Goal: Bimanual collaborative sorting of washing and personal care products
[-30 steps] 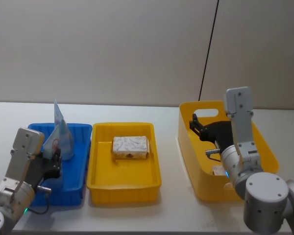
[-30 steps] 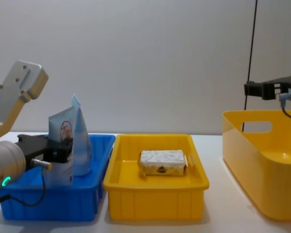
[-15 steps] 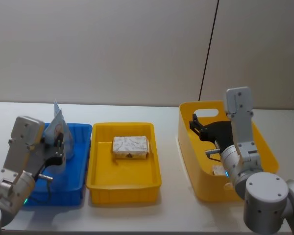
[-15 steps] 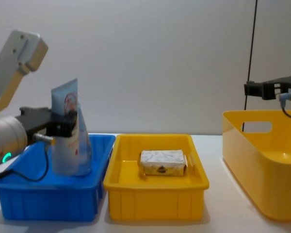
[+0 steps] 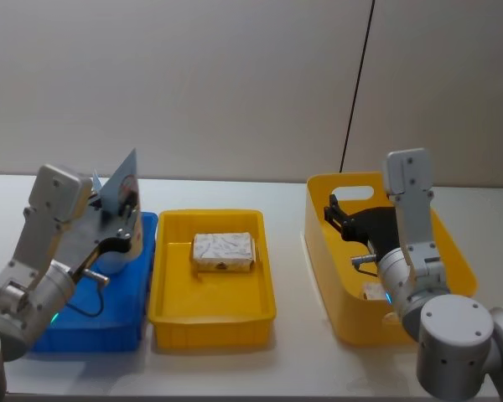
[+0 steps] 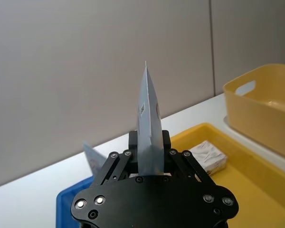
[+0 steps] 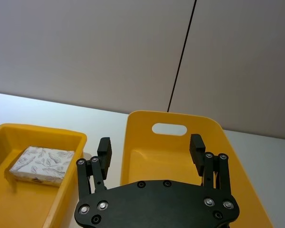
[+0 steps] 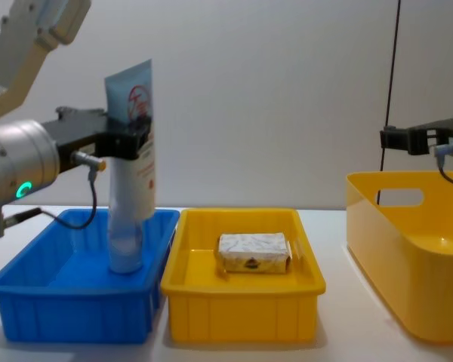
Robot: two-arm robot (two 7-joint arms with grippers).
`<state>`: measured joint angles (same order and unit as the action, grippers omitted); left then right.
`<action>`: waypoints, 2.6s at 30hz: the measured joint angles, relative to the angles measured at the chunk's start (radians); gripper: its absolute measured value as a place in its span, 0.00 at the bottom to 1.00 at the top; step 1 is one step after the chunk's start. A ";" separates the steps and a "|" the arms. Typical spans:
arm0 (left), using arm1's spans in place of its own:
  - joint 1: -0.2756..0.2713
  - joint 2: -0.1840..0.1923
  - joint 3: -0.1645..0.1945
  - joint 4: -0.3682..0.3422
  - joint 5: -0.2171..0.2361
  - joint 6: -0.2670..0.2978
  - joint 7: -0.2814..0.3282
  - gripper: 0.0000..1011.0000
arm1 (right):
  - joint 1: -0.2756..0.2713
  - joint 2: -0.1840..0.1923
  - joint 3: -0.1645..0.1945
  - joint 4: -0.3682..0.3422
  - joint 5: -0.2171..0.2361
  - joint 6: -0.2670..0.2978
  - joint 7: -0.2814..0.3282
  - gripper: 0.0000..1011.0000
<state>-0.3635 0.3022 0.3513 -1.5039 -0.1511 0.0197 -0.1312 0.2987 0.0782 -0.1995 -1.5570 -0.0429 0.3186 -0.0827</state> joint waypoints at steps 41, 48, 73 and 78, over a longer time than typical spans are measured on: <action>-0.170 -0.109 0.104 0.076 -0.030 -0.033 -0.220 0.22 | -0.026 0.046 -0.019 -0.038 0.008 -0.015 0.100 0.99; -0.176 -0.114 0.107 0.081 -0.030 -0.033 -0.226 0.22 | -0.042 0.080 -0.032 -0.063 0.020 -0.024 0.170 0.99; -0.183 -0.119 0.111 0.087 -0.030 -0.033 -0.233 0.22 | 0.011 0.152 -0.125 -0.040 0.020 -0.068 0.363 0.99; -0.183 -0.119 0.112 0.087 -0.030 -0.033 -0.233 0.22 | 0.033 0.156 -0.144 -0.020 0.016 -0.081 0.382 0.99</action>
<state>-0.5467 0.1828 0.4630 -1.4167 -0.1812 -0.0129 -0.3644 0.3317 0.2342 -0.3434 -1.5768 -0.0265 0.2378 0.2995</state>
